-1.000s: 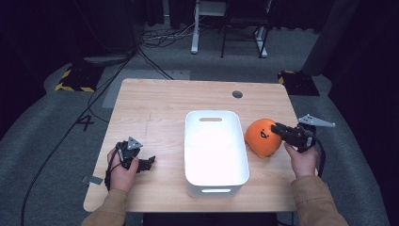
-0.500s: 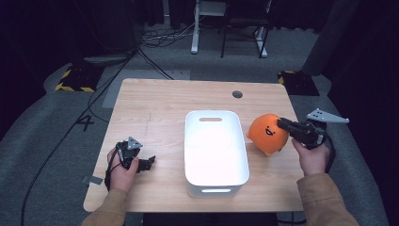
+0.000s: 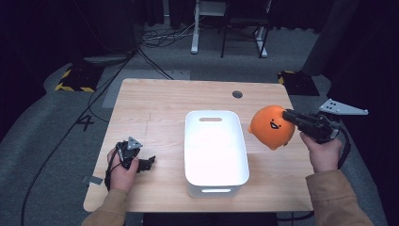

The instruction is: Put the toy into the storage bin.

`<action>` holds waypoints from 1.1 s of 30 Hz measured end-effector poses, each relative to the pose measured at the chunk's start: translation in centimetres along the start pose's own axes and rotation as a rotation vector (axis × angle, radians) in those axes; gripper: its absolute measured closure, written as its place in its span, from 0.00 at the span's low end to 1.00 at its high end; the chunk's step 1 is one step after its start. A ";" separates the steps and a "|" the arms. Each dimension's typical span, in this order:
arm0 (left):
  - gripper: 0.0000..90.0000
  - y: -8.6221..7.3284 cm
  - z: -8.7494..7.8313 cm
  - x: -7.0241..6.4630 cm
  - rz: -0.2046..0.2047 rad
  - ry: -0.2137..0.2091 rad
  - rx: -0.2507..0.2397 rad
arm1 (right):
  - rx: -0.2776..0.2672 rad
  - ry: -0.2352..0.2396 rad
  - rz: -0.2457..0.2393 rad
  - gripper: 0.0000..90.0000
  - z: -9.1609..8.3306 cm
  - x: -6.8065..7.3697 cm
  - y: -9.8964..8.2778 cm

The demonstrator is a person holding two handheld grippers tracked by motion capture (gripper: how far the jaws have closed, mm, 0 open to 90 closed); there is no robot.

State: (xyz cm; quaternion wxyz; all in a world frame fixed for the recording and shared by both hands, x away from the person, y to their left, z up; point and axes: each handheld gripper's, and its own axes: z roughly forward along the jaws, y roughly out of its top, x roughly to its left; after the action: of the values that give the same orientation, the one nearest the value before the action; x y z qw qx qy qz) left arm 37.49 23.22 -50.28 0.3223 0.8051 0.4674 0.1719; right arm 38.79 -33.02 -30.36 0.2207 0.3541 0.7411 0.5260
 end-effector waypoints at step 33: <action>0.12 0.0 0.1 0.0 -0.001 0.005 0.000 | -0.033 0.206 -0.122 0.89 3.5 6.4 7.2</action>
State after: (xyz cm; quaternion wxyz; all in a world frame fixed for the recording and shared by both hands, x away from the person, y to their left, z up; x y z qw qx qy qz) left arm 37.54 23.15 -50.30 0.3211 0.8044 0.4686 0.1737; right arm 39.20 -24.56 -24.61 0.1809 0.2488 0.7713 0.5572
